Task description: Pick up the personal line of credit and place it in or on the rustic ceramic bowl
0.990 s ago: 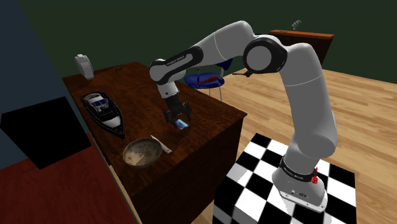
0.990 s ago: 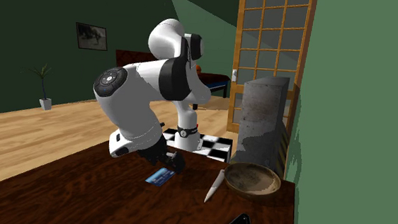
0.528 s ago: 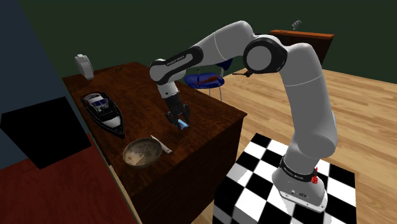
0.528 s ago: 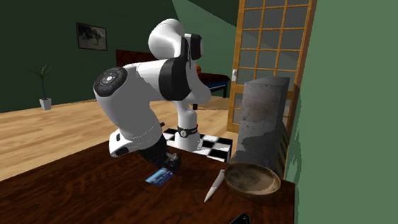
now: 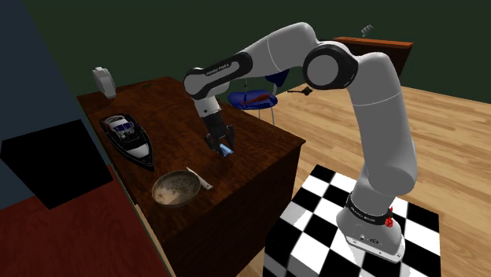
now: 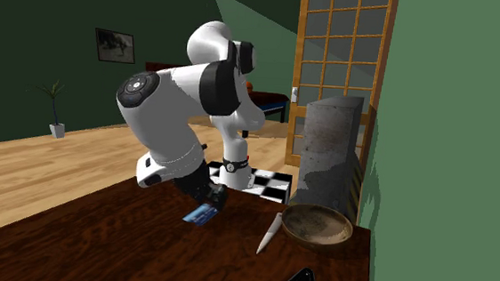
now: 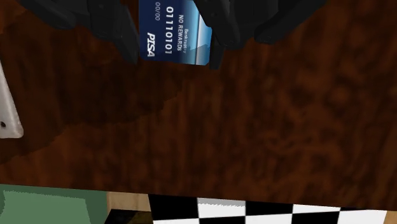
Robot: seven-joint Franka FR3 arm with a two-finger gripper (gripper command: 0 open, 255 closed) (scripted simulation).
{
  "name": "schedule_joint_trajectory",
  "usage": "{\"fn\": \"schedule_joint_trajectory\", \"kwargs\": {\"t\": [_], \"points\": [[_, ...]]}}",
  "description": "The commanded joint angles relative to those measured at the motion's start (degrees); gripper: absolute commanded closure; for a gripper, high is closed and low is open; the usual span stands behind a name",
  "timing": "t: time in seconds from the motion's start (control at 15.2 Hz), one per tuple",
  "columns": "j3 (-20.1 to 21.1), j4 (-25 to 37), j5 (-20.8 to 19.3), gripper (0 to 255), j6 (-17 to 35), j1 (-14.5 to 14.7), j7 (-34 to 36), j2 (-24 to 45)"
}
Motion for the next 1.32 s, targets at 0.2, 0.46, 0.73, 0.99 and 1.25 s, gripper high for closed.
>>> {"fn": "schedule_joint_trajectory", "kwargs": {"t": [0.2, 0.46, 0.73, 0.99, 1.25], "points": [[0.08, 2.22, 0.15, 255, -3.39, -0.09, 0.46, -1.19], [0.15, 4.19, 0.27, 255, -6.06, -0.15, 0.85, -1.92], [0.21, 6.44, 0.4, 255, -8.82, -0.2, 1.27, -2.46], [0.28, 9.02, 0.54, 255, -11.68, -0.24, 1.73, -2.78], [1.16, 10.89, 1.5, 255, -12.91, 1.3, 4.42, -2.59]]}}
